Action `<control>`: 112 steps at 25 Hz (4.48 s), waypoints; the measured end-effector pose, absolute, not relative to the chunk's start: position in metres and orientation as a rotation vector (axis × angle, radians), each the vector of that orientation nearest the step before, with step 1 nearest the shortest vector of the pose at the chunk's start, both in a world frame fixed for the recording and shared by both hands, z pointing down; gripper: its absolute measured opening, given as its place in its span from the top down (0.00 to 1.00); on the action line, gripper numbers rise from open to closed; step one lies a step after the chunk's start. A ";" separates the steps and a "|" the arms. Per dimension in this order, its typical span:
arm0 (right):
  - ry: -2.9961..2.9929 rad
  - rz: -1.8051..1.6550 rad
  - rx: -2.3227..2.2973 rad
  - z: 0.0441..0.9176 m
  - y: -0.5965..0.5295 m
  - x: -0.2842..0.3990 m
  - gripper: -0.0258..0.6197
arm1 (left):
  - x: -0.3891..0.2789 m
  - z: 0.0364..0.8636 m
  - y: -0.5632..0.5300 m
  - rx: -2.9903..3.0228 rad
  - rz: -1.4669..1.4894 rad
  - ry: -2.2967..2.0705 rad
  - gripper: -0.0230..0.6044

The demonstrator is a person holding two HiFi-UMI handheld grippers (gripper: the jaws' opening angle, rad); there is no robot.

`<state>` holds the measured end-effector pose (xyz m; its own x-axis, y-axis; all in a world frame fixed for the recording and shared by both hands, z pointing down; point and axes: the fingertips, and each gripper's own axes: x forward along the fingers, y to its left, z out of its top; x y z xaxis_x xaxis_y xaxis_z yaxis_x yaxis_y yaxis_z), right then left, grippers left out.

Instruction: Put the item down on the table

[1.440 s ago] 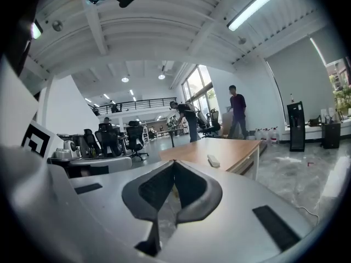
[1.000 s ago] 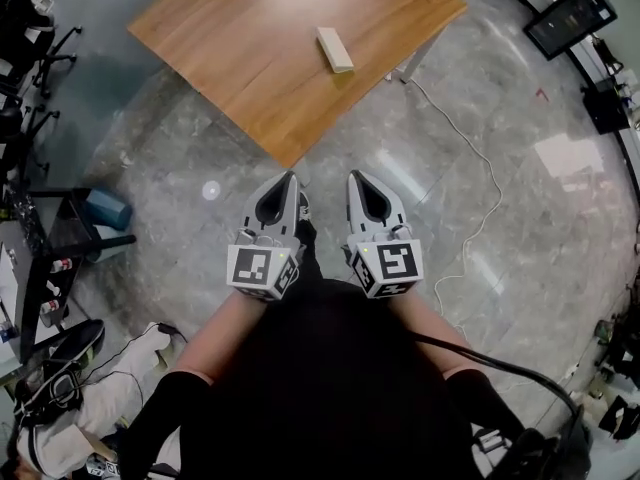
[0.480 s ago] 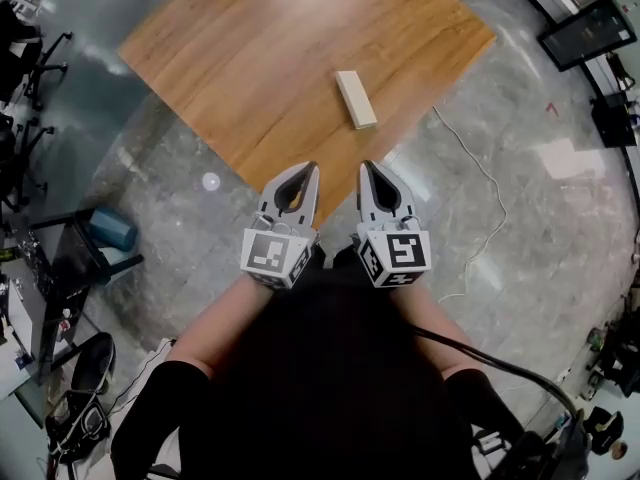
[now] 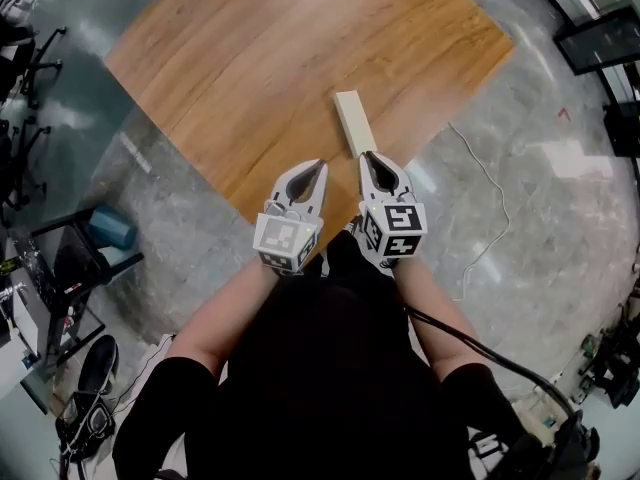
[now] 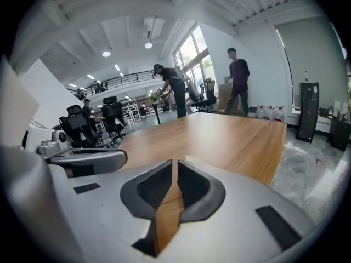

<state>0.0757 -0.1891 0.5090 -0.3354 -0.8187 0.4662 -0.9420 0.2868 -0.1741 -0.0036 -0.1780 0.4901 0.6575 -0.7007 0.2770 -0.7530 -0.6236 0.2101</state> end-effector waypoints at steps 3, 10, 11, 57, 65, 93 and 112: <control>-2.245 0.647 1.541 0.540 -0.212 0.087 0.94 | 0.012 0.515 -0.196 2.554 0.313 -1.138 0.96; -2.151 0.710 1.372 0.602 -0.264 0.098 0.90 | 0.026 0.542 -0.226 2.497 0.376 -1.128 0.96; -2.146 0.732 1.339 0.609 -0.268 0.096 0.84 | 0.026 0.543 -0.228 2.489 0.377 -1.128 0.96; -2.440 0.423 1.536 0.406 -0.180 0.053 0.74 | -0.014 0.417 -0.189 2.609 0.176 -1.250 0.96; -2.446 0.390 1.565 0.386 -0.166 0.054 0.74 | -0.018 0.405 -0.181 2.619 0.145 -1.263 0.96; -2.170 0.682 1.360 0.571 -0.245 0.058 0.74 | -0.003 0.474 -0.232 2.520 0.275 -1.246 0.96; -2.089 0.702 1.289 0.640 -0.270 0.054 0.74 | -0.021 0.498 -0.233 2.433 0.313 -1.288 0.96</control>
<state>0.0537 -0.2697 0.6401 -0.3646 -0.6039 0.7088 -0.9094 0.3947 -0.1314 -0.0207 -0.2332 0.4978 0.5576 -0.7478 0.3604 -0.8298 -0.5144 0.2165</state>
